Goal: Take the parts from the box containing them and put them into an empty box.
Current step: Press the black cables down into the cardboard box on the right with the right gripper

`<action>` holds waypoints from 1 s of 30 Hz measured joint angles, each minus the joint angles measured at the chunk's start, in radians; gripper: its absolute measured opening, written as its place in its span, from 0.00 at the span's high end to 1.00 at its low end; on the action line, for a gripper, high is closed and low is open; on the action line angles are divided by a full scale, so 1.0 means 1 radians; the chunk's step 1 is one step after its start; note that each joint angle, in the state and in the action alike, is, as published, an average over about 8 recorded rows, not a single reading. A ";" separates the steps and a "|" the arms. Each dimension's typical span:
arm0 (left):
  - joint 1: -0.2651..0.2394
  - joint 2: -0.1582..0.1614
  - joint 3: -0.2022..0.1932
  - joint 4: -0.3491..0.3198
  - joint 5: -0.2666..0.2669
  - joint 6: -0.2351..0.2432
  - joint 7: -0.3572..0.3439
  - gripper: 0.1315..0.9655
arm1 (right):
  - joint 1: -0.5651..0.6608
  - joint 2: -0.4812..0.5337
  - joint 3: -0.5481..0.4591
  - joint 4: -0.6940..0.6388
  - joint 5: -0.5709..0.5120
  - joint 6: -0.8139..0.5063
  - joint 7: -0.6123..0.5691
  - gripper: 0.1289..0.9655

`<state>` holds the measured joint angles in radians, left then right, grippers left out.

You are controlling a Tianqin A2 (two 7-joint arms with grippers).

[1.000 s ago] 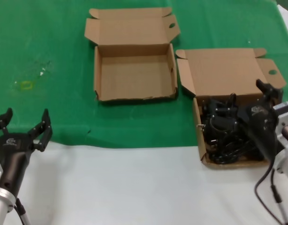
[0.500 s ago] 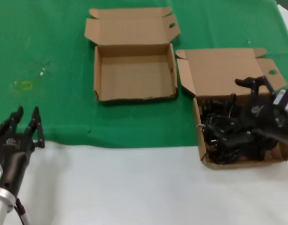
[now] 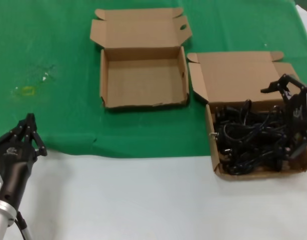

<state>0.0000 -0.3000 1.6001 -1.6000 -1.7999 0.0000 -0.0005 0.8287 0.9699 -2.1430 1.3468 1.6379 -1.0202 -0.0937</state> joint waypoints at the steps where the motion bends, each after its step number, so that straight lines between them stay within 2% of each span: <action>1: 0.000 0.000 0.000 0.000 0.000 0.000 0.000 0.94 | 0.025 -0.009 -0.008 -0.020 -0.017 -0.033 -0.023 0.00; 6: 0.000 0.000 0.000 0.000 0.000 0.000 0.000 0.98 | 0.124 -0.054 -0.043 -0.102 -0.101 -0.166 -0.135 0.00; 11: 0.000 0.000 0.000 0.000 0.000 0.000 0.000 0.98 | 0.179 -0.094 -0.060 -0.152 -0.165 -0.233 -0.213 0.00; 30: 0.000 0.000 0.000 0.000 0.000 0.000 0.000 0.99 | 0.195 -0.211 -0.042 -0.303 -0.260 -0.217 -0.389 0.01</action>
<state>0.0000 -0.3000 1.6001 -1.6000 -1.7997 0.0000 -0.0002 1.0241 0.7584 -2.1847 1.0440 1.3780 -1.2369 -0.4831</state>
